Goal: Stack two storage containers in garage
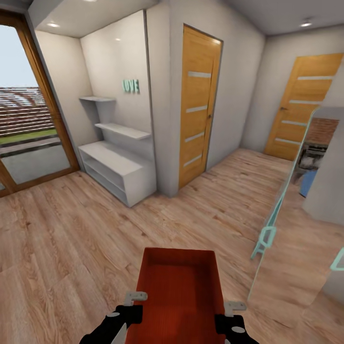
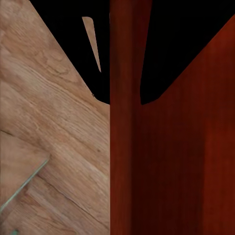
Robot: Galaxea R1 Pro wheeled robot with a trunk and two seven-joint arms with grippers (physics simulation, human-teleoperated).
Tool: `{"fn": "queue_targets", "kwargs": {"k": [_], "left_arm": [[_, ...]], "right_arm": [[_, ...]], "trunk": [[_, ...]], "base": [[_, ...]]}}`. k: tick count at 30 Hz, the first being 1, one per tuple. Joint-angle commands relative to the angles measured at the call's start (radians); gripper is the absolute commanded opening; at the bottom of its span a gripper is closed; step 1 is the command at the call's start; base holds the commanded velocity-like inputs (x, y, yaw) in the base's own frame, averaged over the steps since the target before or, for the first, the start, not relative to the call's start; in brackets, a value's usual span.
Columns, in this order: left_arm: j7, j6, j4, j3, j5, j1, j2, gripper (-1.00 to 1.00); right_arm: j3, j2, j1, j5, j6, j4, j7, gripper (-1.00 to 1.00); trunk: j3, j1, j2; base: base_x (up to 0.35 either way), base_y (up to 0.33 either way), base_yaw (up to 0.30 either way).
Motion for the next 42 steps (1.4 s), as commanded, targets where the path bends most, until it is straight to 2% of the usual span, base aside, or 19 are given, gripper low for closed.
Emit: {"fn": "queue_targets", "kwargs": {"k": [1, 42], "left_arm": [[0.009, 0.007, 0.000, 0.004, -0.012, 0.000, 0.011, -1.00], [0.009, 0.008, 0.000, 0.005, -0.012, 0.000, 0.011, -1.00]], "right_arm": [[-0.012, -0.011, -0.002, 0.016, -0.003, -0.003, -0.016, -1.00], [-0.012, -0.011, -0.002, 0.016, -0.003, -0.004, -0.016, -1.00]], "trunk": [[-0.002, 0.001, -0.001], [-0.002, 0.001, -0.001]], "base": [[0.324, 0.000, 0.000], [0.323, 0.000, 0.000]]}}
